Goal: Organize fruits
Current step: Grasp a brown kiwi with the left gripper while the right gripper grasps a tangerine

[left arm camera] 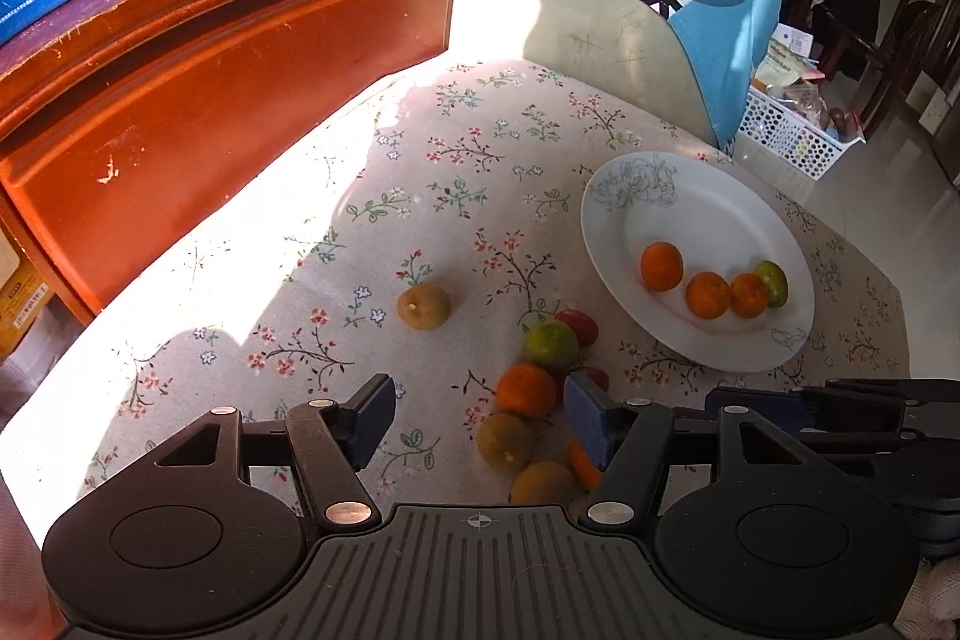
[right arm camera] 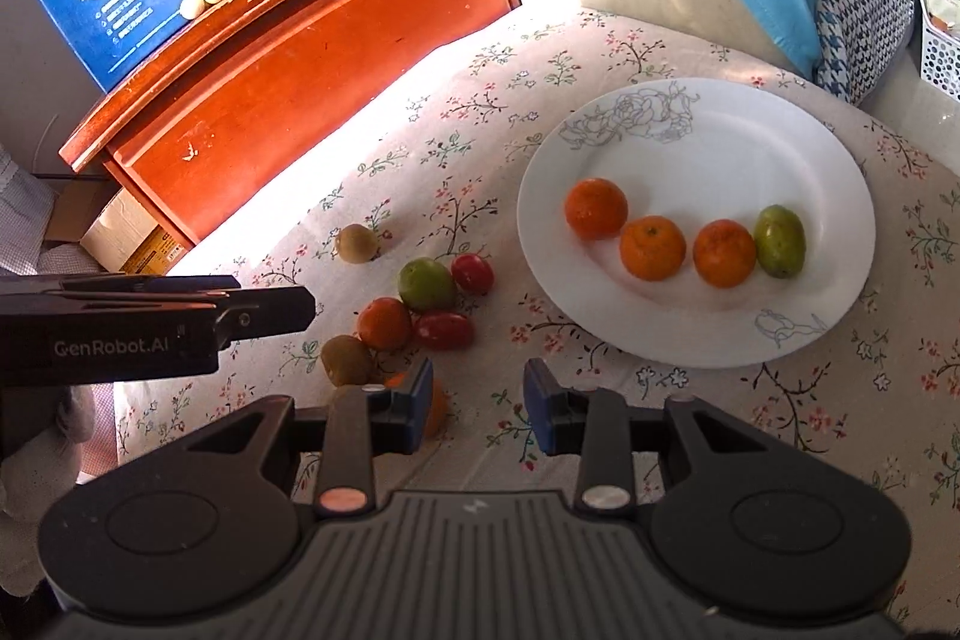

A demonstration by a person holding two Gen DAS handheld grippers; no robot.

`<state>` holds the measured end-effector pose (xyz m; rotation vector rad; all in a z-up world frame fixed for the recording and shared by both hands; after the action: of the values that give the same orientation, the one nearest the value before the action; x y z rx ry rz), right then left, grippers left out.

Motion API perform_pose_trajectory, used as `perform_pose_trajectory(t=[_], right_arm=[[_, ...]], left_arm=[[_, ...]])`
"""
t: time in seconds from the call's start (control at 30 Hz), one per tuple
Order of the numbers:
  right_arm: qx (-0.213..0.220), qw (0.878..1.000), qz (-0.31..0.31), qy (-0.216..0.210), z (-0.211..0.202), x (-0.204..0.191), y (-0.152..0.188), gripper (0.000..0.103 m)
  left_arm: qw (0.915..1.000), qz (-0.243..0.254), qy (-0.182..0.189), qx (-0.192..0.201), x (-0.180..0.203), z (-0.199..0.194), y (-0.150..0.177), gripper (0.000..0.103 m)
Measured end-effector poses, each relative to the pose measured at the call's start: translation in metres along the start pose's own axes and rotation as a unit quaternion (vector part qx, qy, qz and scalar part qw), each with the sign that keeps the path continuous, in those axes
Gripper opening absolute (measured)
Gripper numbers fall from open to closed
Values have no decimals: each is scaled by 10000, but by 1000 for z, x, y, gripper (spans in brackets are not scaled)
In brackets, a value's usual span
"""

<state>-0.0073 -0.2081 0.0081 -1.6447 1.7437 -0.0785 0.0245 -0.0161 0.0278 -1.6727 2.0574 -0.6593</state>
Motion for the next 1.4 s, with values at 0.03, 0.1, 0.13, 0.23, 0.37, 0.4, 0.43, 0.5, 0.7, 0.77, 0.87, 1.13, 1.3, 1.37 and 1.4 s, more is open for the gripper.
perform_pose_trajectory(t=[0.03,0.1,0.13,0.23,0.37,0.4,0.43,0.5,0.7,0.77,0.87,1.13,1.3,1.37,1.4], right_arm=[[-40,10000,-25,-26,2,-2,2,35],[-105,9999,-99,-74,6,-5,4,35],[-134,9998,-140,-99,7,-7,5,35],[-199,9995,-191,-159,12,-12,7,35],[-319,9991,-162,-215,22,-15,9,35],[-343,9990,-172,-220,24,-16,10,35],[-353,9990,-187,-217,25,-17,10,35],[-361,9989,-207,-208,28,-19,10,35],[-414,9988,-146,-210,36,-17,10,34],[-416,9988,-134,-233,38,-15,10,31],[-420,9987,-113,-279,36,-13,9,31],[-258,9996,-68,-85,23,-5,3,30],[-249,9996,41,85,20,2,2,30],[-260,9995,57,138,20,3,2,30],[-260,9995,66,145,20,4,3,30]], left_arm=[[10000,37,6,-33,-1,0,3,62],[9999,66,4,-99,-4,0,9,62],[9999,84,-10,-133,-6,0,13,62],[9996,142,-86,-218,-11,1,20,62],[9990,301,-71,-315,-13,3,28,62],[9988,355,-69,-321,-13,4,30,62],[9987,406,-54,-319,-13,4,32,62],[9983,488,9,-307,-12,3,34,62],[9966,715,230,-336,-6,4,40,62],[9959,775,295,-369,-2,6,42,62],[9949,836,384,-402,3,9,45,62],[9955,698,545,-335,13,16,48,60],[9961,531,631,-322,21,24,46,56],[9963,502,613,-346,24,28,47,52],[9965,465,594,-350,25,29,47,52]])
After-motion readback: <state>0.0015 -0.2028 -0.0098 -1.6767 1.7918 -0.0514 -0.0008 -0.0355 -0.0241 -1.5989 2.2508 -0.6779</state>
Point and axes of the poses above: each gripper's, at about its wrist camera, not at the fingertips, and z roughly the way its jaws point, x to its right, y to its underside, the point moved 2 cm from there along z, roughly the way its jaws point, and after that the axes turned 9 degrees about -y, right-handed, at the moved point
